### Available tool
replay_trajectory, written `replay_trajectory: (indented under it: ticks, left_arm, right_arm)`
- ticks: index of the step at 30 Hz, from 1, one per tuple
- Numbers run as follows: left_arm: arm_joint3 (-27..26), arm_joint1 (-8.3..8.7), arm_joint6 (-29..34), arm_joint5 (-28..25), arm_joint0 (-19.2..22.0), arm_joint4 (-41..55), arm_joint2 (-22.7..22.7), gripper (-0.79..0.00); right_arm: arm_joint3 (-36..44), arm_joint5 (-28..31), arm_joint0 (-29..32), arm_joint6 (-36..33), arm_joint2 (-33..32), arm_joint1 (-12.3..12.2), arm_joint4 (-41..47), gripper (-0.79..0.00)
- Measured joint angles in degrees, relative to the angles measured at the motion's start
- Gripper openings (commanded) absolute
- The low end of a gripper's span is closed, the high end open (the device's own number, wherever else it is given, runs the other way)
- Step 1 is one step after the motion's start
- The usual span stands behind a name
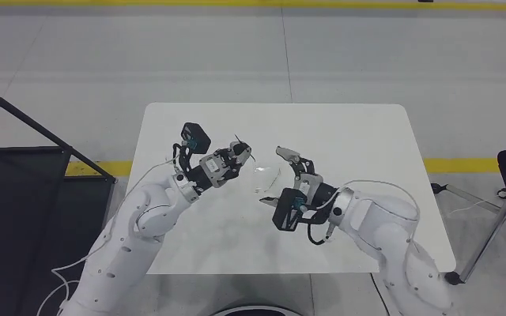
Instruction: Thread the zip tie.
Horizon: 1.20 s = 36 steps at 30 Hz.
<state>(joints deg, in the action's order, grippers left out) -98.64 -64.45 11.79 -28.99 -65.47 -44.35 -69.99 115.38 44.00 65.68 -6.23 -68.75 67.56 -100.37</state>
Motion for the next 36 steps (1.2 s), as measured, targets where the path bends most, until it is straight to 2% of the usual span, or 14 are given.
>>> replay_trajectory:
  ticks: [5,8,17,18,19,20,21,25,27,31,33,34,36]
  left_arm:
    - [0.0,0.0,0.0,0.0,0.0,0.0,0.0,-0.785]
    - [-0.6,-0.01,-0.4,0.0,-0.4,-0.4,0.1,-0.785]
    - [-1.6,0.09,-3.3,-2.5,-2.0,-2.2,-0.7,-0.785]
    - [-1.5,0.09,-3.5,-2.7,-2.1,-2.3,-0.8,-0.785]
    - [-1.5,0.1,-3.8,-2.8,-2.2,-2.4,-1.0,-0.785]
    - [-1.5,0.1,-4.0,-2.9,-2.3,-2.6,-1.0,-0.785]
    - [-1.5,0.1,-4.2,-3.0,-2.3,-2.8,-1.1,-0.785]
    - [-1.4,0.07,-4.5,-3.6,-2.4,-3.4,-1.0,-0.785]
    - [-1.4,0.06,-4.6,-3.8,-2.5,-3.6,-1.0,-0.785]
    - [-1.4,0.03,-4.6,-4.0,-2.5,-3.9,-1.0,-0.785]
    - [-1.4,0.02,-4.6,-4.1,-2.5,-4.0,-1.0,-0.785]
    - [-1.4,0.01,-4.6,-4.2,-2.5,-4.1,-1.0,-0.785]
    - [-1.4,-0.01,-4.6,-4.1,-2.5,-4.2,-1.0,-0.785]
  right_arm:
    - [-0.2,0.0,0.1,-0.1,0.2,0.0,0.1,0.0]
    - [-3.0,0.2,-0.2,-1.1,1.3,0.2,2.5,0.0]
    - [-13.9,-1.3,-8.3,-12.6,5.2,2.1,21.5,0.0]
    - [-14.5,-1.1,-8.8,-13.2,5.4,2.2,22.9,-0.04]
    - [-15.0,-0.7,-9.5,-14.0,5.6,2.2,24.5,-0.157]
    - [-15.3,-0.7,-10.0,-14.5,5.7,2.3,25.3,-0.237]
    - [-15.6,-0.8,-10.3,-14.9,5.9,2.3,25.9,-0.225]
    - [-16.8,-1.7,-11.7,-16.5,6.9,2.6,27.8,-0.259]
    - [-17.2,-1.9,-12.2,-16.8,7.3,2.6,28.4,-0.354]
    - [-18.3,-2.0,-13.2,-17.1,7.9,2.8,29.7,-0.419]
    - [-18.6,-2.0,-13.5,-17.2,8.0,2.8,29.9,-0.468]
    - [-18.7,-2.1,-13.7,-17.2,8.1,2.8,30.1,-0.517]
    - [-18.8,-2.1,-13.8,-17.3,8.2,2.8,30.2,-0.551]
